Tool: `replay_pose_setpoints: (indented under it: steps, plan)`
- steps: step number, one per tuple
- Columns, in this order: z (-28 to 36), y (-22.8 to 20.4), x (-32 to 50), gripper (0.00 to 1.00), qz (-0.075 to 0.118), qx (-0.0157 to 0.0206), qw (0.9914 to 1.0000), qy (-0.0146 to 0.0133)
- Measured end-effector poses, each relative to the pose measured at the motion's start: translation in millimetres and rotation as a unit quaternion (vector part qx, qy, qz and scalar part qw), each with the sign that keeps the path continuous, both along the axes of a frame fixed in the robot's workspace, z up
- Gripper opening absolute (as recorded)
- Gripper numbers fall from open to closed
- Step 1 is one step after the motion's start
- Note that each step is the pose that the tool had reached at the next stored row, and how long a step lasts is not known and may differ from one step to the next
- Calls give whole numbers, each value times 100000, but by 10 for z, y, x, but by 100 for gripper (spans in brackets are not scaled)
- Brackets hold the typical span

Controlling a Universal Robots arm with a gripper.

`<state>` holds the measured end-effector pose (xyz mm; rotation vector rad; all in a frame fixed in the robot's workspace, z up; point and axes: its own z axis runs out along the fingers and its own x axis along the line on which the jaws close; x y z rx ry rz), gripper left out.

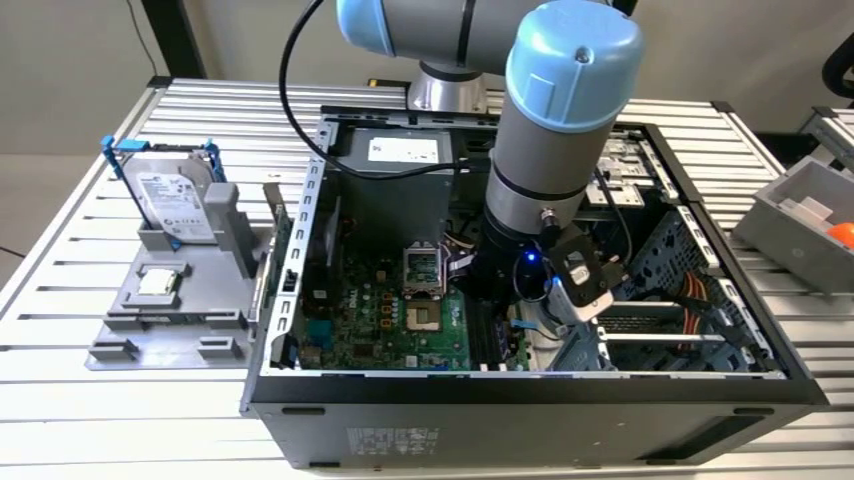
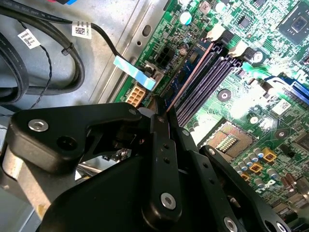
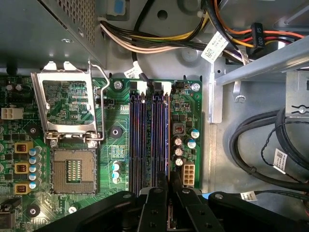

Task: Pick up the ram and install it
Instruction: 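Insert the ram into the slot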

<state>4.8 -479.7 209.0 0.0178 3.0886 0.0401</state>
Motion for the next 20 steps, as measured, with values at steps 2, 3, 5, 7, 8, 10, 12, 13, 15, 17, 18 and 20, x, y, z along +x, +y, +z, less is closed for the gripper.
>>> replay_pose_setpoints:
  steps: [2,3,5,7,8,10,12,13,15,17,18,20]
  plan:
    - [0,0,0,0,0,2,100000,-1]
    - [0,2,0,0,0,0,100000,-3]
    - [13,5,0,0,0,-53,100000,3]
    - [38,9,0,0,0,-154,100000,-1]
    - [48,12,0,0,-1,-209,100000,-1]
    - [62,15,0,0,0,-328,99999,2]
    - [68,22,0,0,-19,-425,99999,2]
    - [70,25,0,0,-39,-451,99999,0]
    - [71,28,0,0,-136,-493,99999,0]
    - [72,29,-2,0,-266,-512,99998,0]
    - [72,30,-4,0,-380,-516,99998,-1]
    - [72,31,-12,0,-654,-513,99997,1]
